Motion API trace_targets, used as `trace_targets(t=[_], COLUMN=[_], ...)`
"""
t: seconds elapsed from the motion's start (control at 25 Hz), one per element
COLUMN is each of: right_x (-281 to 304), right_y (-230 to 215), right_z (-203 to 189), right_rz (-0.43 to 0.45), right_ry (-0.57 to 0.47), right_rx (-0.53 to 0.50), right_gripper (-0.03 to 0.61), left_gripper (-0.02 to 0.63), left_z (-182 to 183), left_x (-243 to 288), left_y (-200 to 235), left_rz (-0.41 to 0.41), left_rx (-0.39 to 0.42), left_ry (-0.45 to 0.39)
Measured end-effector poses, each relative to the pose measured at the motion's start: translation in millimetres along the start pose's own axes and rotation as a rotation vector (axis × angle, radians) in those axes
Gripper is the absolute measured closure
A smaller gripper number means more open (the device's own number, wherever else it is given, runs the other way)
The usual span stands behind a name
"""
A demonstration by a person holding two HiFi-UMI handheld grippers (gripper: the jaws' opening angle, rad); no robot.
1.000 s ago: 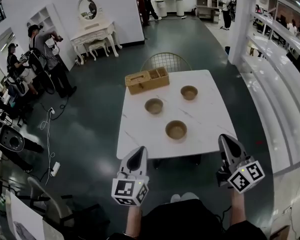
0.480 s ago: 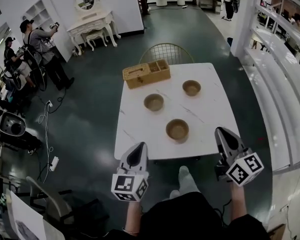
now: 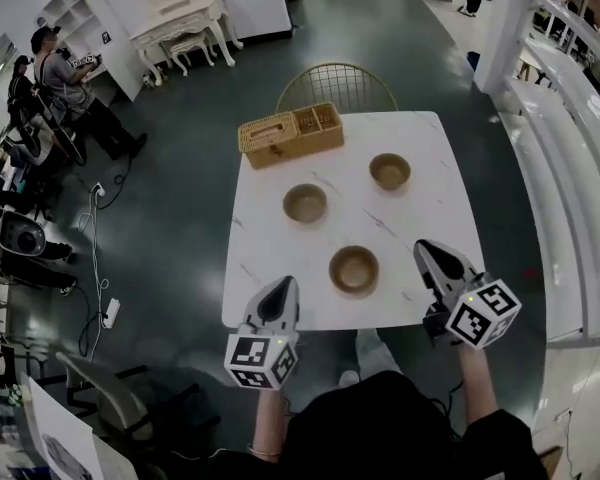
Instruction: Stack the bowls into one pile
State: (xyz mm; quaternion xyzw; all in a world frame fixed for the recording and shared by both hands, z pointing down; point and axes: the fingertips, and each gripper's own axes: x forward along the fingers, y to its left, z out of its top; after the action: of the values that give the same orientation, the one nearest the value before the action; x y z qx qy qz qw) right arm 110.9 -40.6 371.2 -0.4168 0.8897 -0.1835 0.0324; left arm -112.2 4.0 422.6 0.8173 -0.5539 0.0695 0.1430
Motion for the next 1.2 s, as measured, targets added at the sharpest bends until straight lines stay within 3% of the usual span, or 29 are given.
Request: trace_targets(t=[0.52,0.72,1.04,1.2], right_x=[77.1,96.6,122.6,127.6], right_y=[-31.5,-49.5,-63.8,-59.5], right_z=[-34.4,-52.1,-94.1,-111.7], right_rz=[0.164,0.151,0.120,0.168], right_ry=[0.258,0.357,0.490,0.542], right_rx=[0.012,0.115,0.105,0.129], right_gripper=[0.565,0.565,0.563,0.553], left_gripper=[0.600,0.600,0.600,0.600], left_z=[-16.1,-32.5,-54.7,-67.4], left_x=[66.0,80.4,93.8,101.8], left_y=[7.3,9.9,21.1,21.8], left_rz=[0.029,0.022,0.042,0.032], left_rx=[-0.062,-0.098,-0.152,-0.164], left_ry=[0.104,0.162,0.240,0.279])
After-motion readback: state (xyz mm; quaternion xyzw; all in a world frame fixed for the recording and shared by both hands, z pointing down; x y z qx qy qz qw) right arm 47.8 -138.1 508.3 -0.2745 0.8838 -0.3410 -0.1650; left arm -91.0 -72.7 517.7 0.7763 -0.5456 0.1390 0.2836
